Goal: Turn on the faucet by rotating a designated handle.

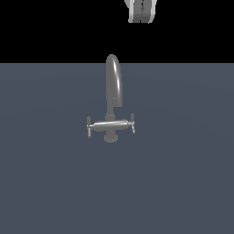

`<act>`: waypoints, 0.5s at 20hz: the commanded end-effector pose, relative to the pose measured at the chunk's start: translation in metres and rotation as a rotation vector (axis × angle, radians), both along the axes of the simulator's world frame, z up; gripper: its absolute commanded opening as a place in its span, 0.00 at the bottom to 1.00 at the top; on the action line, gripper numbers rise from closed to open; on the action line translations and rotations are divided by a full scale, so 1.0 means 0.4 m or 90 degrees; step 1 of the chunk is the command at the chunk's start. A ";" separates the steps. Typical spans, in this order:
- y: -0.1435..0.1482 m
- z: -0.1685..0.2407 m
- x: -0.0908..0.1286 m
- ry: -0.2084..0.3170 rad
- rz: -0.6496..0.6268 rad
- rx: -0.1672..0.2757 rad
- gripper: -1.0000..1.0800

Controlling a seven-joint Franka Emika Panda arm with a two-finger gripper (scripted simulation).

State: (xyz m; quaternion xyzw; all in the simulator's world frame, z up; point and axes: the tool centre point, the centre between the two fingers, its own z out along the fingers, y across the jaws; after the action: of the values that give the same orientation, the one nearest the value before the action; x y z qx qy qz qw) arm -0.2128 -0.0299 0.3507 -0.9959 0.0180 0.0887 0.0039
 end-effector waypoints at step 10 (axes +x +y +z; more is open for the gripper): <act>-0.184 -0.269 0.196 -0.023 -0.307 0.064 0.40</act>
State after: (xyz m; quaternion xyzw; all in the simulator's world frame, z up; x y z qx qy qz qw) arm -0.1485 -0.1009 0.2570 -0.9701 0.2196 0.0745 0.0710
